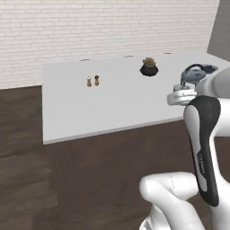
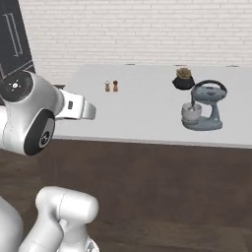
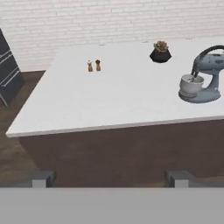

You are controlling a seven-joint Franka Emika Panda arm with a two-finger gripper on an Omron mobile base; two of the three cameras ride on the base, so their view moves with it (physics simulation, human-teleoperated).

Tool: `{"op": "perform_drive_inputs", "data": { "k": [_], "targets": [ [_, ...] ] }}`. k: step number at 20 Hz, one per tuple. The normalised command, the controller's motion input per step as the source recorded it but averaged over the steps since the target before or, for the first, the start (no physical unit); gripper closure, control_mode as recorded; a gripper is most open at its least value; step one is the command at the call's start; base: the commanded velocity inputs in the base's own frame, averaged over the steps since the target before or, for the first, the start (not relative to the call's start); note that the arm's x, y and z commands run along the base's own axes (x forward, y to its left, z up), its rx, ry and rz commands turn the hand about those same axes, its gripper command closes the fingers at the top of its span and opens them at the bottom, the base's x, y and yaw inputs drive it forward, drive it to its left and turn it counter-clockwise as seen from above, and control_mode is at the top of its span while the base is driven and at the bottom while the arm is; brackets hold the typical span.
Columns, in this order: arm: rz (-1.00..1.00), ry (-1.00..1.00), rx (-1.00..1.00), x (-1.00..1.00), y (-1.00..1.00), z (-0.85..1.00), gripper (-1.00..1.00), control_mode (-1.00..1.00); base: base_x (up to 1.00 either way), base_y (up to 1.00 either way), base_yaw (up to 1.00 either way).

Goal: Navigate to the stand mixer.

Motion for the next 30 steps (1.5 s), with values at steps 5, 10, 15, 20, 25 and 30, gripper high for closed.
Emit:
{"op": "perform_drive_inputs", "data": {
  "k": [5, 10, 15, 20, 25, 30],
  "targets": [
    [0.0, 0.0, 0.0, 0.0, 0.0, 0.0, -1.0, 1.0, 0.28, -1.0, 0.13],
    [0.0, 0.0, 0.0, 0.0, 0.0, 0.0, -1.0, 1.0, 0.36, -0.99, 0.21],
    [0.0, 0.0, 0.0, 0.0, 0.0, 0.0, -1.0, 1.0, 0.42, -0.84, 0.15],
    [0.0, 0.0, 0.0, 0.0, 0.0, 0.0, -1.0, 1.0, 0.87, -0.29, 0.04],
    [0.0, 0.0, 0.0, 0.0, 0.0, 0.0, -1.0, 1.0, 1.0, 0.0, 0.0],
    [0.0, 0.0, 0.0, 0.0, 0.0, 0.0, -1.0, 1.0, 0.35, -0.58, 0.02]
  ]
}}
